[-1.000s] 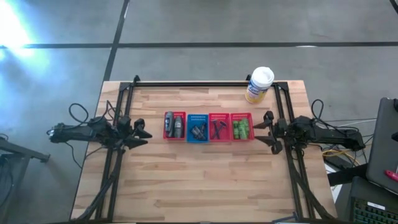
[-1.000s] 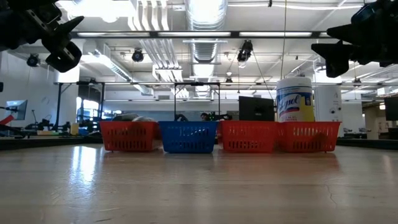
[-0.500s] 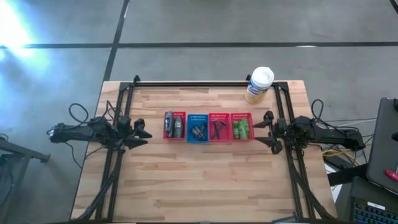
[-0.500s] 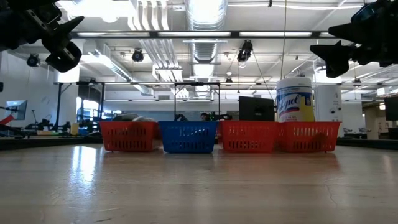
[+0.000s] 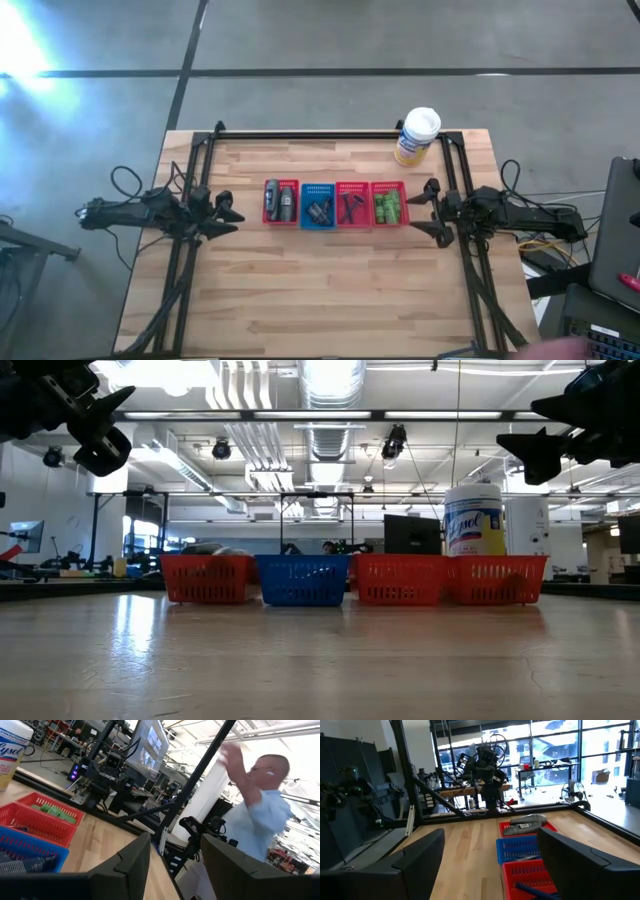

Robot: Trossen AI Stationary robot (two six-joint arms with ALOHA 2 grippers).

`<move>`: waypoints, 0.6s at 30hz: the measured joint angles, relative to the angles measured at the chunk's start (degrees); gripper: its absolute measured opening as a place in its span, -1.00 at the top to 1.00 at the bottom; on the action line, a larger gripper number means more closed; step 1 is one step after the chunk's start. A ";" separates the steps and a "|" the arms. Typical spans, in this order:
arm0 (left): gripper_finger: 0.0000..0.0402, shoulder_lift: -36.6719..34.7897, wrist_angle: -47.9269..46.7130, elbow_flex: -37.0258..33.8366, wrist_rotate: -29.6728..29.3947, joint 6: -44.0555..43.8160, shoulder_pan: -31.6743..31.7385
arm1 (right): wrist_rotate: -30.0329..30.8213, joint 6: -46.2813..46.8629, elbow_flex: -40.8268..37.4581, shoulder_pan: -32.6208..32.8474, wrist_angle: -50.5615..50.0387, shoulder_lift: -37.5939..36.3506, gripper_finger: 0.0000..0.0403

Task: Pick & Place Travel size toiletries
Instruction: Return to Home Position

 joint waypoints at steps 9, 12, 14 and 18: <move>0.10 0.03 0.02 0.00 -0.01 -0.01 0.00 | -0.02 0.00 0.00 0.00 0.00 0.00 -0.69; 0.10 0.04 -0.09 -0.02 -0.02 -0.01 -0.04 | -0.15 -0.02 -0.02 -0.02 -0.02 -0.04 -0.73; 0.10 0.04 -0.14 -0.02 -0.02 0.00 -0.04 | -0.02 0.00 0.00 -0.02 0.04 0.30 -0.75; 0.10 0.07 -0.16 -0.02 -0.02 0.00 -0.04 | -0.02 -0.02 -0.01 -0.02 -0.01 0.76 -0.78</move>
